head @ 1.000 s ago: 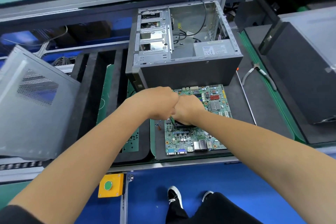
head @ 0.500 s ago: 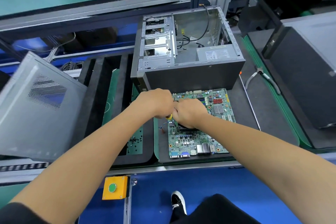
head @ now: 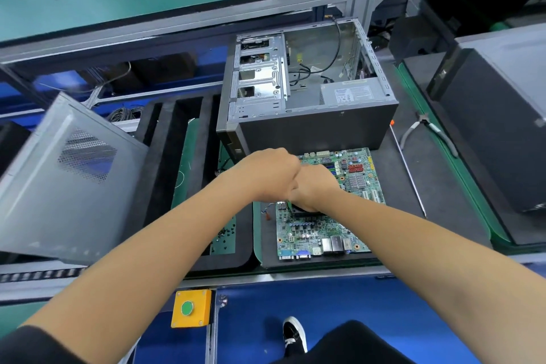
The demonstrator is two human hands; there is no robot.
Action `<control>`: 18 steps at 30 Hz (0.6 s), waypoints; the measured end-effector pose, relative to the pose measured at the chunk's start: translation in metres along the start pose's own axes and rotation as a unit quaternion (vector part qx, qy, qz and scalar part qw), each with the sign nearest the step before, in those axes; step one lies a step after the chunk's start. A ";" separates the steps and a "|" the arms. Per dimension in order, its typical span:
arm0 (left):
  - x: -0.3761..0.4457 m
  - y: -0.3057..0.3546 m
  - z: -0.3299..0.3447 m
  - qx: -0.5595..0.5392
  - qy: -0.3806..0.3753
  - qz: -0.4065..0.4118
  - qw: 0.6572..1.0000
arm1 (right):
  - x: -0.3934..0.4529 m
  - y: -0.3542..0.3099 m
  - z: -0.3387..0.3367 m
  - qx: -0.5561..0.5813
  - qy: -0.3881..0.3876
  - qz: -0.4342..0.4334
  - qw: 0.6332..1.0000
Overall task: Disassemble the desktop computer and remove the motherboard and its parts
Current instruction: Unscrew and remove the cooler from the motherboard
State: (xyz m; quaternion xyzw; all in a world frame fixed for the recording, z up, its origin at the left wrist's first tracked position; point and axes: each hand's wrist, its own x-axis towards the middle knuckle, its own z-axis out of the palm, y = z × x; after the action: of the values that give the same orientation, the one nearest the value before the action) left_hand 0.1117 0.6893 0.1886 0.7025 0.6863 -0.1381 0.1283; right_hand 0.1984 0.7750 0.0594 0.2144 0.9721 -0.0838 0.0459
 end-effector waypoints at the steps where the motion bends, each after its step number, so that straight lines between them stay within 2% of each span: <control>1: -0.003 -0.003 0.002 -0.033 0.002 -0.012 0.999 | 0.001 -0.001 0.001 0.000 0.005 -0.003 1.000; 3: -0.010 -0.009 0.005 -0.048 -0.020 -0.009 0.999 | 0.003 -0.001 0.004 0.008 0.022 0.001 1.000; 7: -0.016 -0.012 0.005 0.031 -0.083 0.048 0.995 | 0.004 0.000 0.010 0.023 0.043 0.010 0.999; 13: -0.010 -0.013 -0.003 0.090 -0.026 0.078 0.993 | 0.002 0.000 0.006 0.031 0.047 0.016 0.998; 18: -0.007 -0.012 0.004 0.020 0.013 0.077 0.997 | 0.003 0.000 0.006 0.026 0.044 0.016 0.999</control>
State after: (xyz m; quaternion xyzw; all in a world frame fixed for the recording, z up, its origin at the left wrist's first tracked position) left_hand 0.0999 0.6814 0.1872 0.7573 0.6290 -0.1322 0.1157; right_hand 0.1958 0.7755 0.0530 0.2347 0.9671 -0.0984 -0.0011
